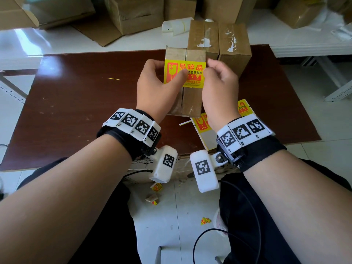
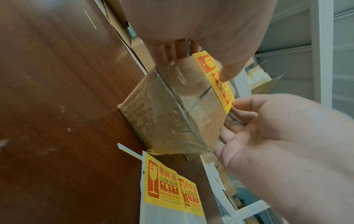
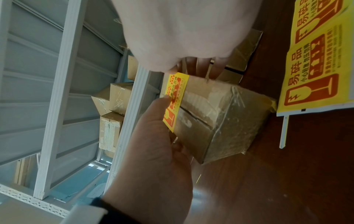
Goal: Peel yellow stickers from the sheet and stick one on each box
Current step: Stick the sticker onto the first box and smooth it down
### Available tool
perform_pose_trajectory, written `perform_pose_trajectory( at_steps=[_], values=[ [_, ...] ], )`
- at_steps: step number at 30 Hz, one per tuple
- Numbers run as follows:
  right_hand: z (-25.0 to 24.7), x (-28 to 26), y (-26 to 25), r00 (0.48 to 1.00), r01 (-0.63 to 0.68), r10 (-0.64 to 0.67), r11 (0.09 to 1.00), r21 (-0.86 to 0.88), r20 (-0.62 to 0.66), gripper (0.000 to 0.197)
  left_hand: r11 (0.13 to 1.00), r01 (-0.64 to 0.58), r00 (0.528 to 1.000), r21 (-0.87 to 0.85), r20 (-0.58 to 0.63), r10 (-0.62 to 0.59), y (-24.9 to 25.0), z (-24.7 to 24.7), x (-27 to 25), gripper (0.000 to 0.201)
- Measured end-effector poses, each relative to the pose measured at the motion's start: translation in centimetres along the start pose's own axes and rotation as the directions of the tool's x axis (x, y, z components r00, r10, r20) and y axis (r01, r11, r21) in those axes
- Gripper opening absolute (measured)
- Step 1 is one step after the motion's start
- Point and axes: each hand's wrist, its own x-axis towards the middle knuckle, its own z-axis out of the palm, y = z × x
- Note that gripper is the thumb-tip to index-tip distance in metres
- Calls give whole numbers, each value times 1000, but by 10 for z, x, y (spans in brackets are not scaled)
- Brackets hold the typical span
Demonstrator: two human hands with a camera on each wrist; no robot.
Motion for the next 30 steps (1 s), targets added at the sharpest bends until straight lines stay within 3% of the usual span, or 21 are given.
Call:
perform_pose_trajectory(
  at_steps=[5, 10, 12, 14, 18, 21, 24, 30],
  values=[
    [2, -1, 1, 1000, 9, -9, 999, 44, -10, 42, 999, -5, 1000, 37, 17, 4, 1, 0, 1, 53],
    [6, 0, 7, 998, 57, -57, 998, -1, -8, 66, 1000, -13, 1000, 16, 14, 13, 2, -2, 0, 32],
    [5, 1, 11, 998, 66, -66, 998, 12, 14, 64, 1000, -4, 1000, -2, 12, 4, 3, -3, 0, 25],
    [5, 2, 14, 996, 70, -71, 997, 16, 47, 61, 1000, 8, 1000, -16, 16, -7, 3, -3, 1, 26],
    [6, 5, 16, 995, 35, -37, 999, 31, 94, 71, 999, 30, 999, -40, 18, -29, 2, -4, 3, 32],
    [6, 4, 15, 991, 22, -27, 999, 40, 134, 67, 997, 45, 999, -63, 14, -45, 2, -5, 4, 34],
    [4, -1, 11, 984, 56, -63, 997, 47, 169, 46, 996, 52, 999, -70, 14, -51, 2, -5, 3, 37],
    [5, -1, 11, 981, 72, -87, 993, 91, 172, 41, 995, 57, 998, -82, 17, -56, 2, -4, 4, 37]
  ],
)
